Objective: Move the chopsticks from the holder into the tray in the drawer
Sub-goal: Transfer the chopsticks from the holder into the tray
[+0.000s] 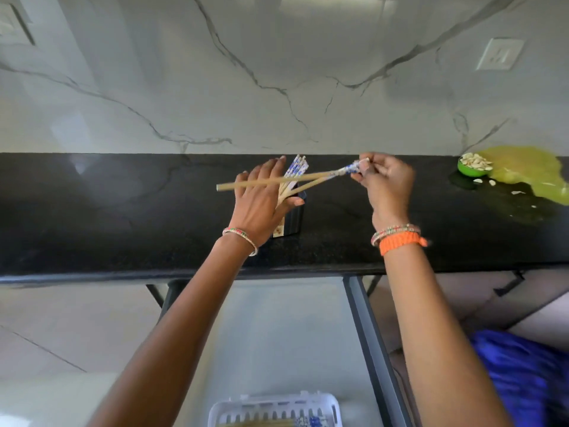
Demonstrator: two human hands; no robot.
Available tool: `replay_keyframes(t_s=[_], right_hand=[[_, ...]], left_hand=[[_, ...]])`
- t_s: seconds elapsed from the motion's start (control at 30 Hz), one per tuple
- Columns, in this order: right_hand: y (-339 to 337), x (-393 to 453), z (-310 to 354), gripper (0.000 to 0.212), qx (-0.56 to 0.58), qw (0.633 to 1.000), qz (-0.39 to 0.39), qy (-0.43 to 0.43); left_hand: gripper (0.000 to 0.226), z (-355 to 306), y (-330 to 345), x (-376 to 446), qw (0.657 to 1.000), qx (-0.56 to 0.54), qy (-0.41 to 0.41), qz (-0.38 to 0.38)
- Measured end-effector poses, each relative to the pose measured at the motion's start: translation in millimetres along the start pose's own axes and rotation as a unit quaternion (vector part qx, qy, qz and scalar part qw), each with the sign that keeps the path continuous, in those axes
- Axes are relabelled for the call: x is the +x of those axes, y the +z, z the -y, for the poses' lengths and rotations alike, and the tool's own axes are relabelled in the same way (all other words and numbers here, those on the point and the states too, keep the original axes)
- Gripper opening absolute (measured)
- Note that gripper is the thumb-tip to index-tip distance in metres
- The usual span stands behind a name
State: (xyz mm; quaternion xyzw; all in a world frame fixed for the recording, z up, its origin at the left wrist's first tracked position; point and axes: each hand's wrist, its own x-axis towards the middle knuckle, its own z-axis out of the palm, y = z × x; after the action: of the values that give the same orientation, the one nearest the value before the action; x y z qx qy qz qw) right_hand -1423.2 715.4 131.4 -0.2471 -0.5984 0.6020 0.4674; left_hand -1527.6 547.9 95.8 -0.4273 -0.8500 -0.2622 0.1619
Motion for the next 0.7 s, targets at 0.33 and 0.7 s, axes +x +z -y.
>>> replay_keyframes(t_s=[0.33,0.7], right_hand=[[-54.3,-118.7,-83.5,0.014,-0.045,0.993,0.068,0.088],[-64.6,-167.3,-135.8,0.019,-0.271,0.943,0.18,0.065]], left_hand=[[0.072,36.2,15.1,-111.1,0.66,-0.495,-0.311,0.472],[0.021,43.1,31.0,-177.6,0.631,-0.436,-0.279,0.578]])
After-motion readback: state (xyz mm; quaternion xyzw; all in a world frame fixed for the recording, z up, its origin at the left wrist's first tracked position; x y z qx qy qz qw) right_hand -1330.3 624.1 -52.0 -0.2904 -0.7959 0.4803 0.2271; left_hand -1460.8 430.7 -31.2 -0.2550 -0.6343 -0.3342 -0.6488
